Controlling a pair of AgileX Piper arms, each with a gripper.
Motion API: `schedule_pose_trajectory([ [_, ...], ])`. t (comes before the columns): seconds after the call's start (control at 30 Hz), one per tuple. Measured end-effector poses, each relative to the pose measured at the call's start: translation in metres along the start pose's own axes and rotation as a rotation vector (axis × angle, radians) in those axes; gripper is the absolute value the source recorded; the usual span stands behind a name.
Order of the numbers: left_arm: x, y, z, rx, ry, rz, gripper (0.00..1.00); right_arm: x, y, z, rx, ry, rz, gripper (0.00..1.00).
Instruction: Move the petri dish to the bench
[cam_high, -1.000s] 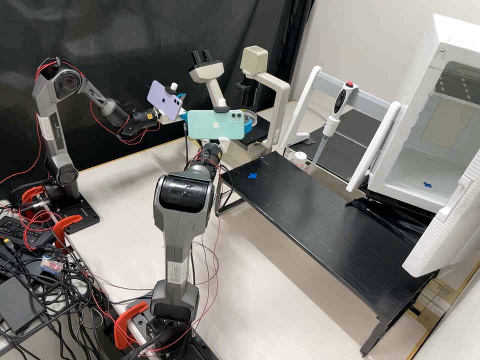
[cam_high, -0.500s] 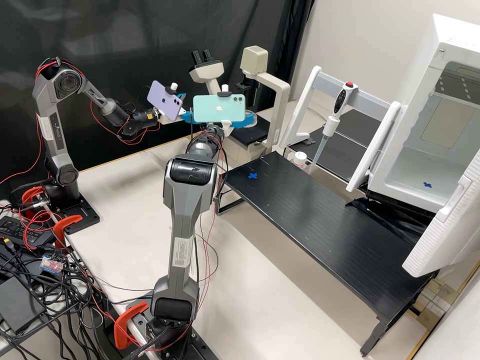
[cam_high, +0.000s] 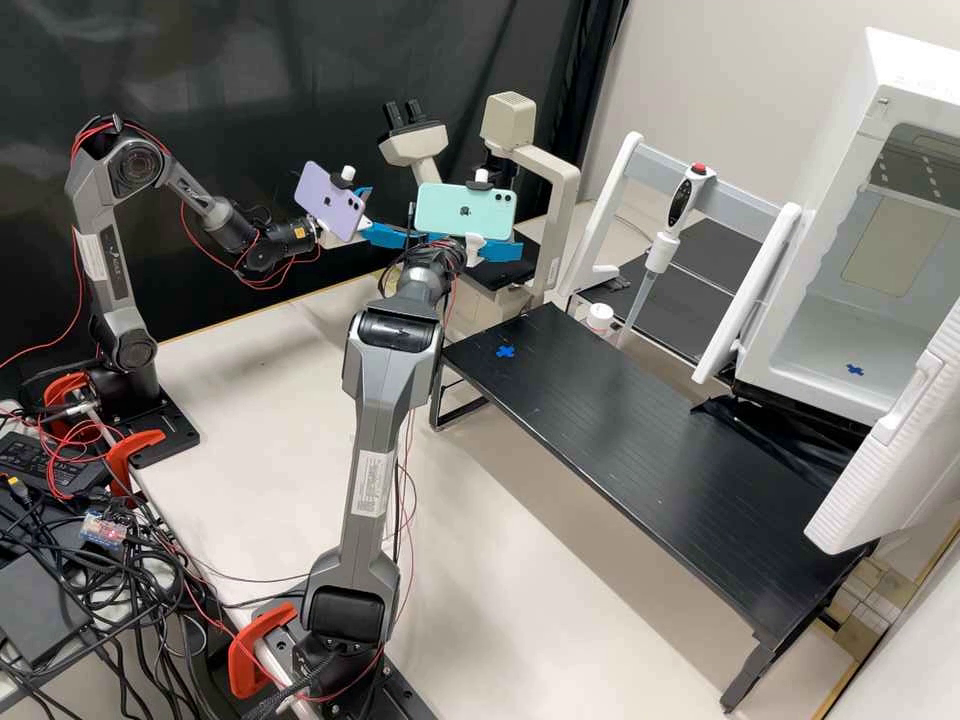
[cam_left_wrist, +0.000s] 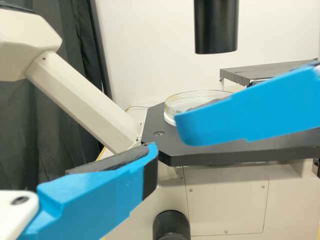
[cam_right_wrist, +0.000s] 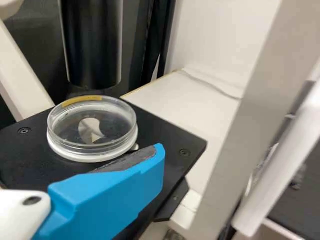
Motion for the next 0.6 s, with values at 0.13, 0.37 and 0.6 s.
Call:
schedule_pose_trajectory([
  [0.13,0.000,0.000,0.000,0.000,0.000,0.000,1.00,0.013,-0.003,0.000,0.008,-0.015,-0.013,1.00],
  [0.37,0.000,0.000,0.000,0.000,0.000,0.000,1.00,0.026,-0.006,-0.007,-0.015,0.002,-0.015,1.00],
  [0.6,0.000,0.000,0.000,-0.004,0.005,0.001,1.00,0.038,-0.010,-0.014,-0.044,0.026,-0.003,1.00],
])
